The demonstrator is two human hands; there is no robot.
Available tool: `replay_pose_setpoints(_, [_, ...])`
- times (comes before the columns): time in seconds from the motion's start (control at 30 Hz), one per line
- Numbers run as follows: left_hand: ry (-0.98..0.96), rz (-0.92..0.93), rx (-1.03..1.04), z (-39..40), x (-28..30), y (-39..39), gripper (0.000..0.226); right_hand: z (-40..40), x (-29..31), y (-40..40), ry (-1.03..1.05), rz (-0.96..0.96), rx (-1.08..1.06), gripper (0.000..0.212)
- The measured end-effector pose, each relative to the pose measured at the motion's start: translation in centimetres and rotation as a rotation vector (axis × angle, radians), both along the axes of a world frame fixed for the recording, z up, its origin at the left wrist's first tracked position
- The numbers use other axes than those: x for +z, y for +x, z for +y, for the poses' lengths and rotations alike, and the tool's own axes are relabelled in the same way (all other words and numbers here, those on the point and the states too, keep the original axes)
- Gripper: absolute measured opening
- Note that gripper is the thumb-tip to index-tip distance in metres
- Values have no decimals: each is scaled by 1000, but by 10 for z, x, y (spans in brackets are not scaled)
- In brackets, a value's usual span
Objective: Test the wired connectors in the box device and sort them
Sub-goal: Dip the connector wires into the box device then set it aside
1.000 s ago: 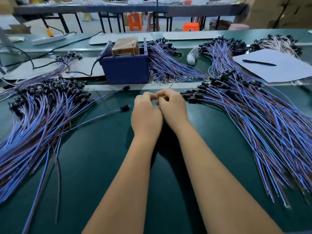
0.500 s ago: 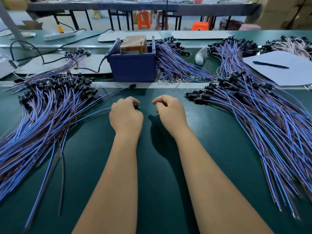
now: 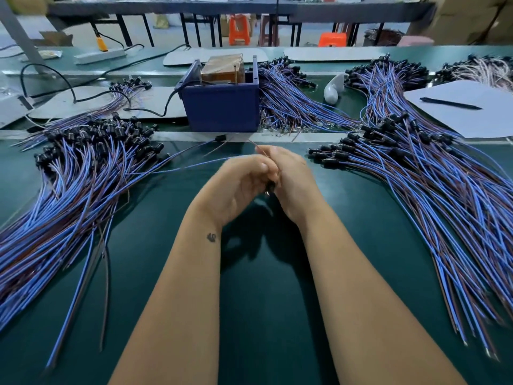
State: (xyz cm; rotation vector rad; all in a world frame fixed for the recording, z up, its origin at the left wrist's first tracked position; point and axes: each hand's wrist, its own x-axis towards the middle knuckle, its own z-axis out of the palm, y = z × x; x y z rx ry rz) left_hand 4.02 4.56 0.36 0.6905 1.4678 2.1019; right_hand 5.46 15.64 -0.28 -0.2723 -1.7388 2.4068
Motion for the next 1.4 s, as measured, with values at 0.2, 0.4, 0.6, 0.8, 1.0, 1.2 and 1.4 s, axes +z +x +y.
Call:
replay_pose_setpoints(0.2, [-299, 55, -221, -3, -2, 3, 24, 11, 0, -3, -105, -25, -102, 15])
replay_pose_setpoints(0.4, [-377, -7, 343, -1, -2, -6, 16, 14, -4, -2, -113, 70, -42, 16])
replay_pose_setpoints(0.6, [-128, -165, 679, -9, -8, -20, 25, 3, -4, 2, 324, 38, 88, 21])
replay_pose_setpoints(0.8, [-161, -93, 727, -12, -10, -23, 26, -1, -6, 4, 555, 36, 234, 14])
replay_pose_setpoints(1.0, [-214, -30, 478, -5, -6, -13, 28, -4, -5, 5, 391, 105, 111, 10])
replay_pose_setpoints(1.2, [-218, -47, 517, -2, -8, -13, 21, -5, -5, 4, 385, 95, 53, 7])
replay_pose_setpoints(1.4, [-198, -84, 634, -4, -8, -15, 25, -1, -6, 2, 309, 75, -48, 14])
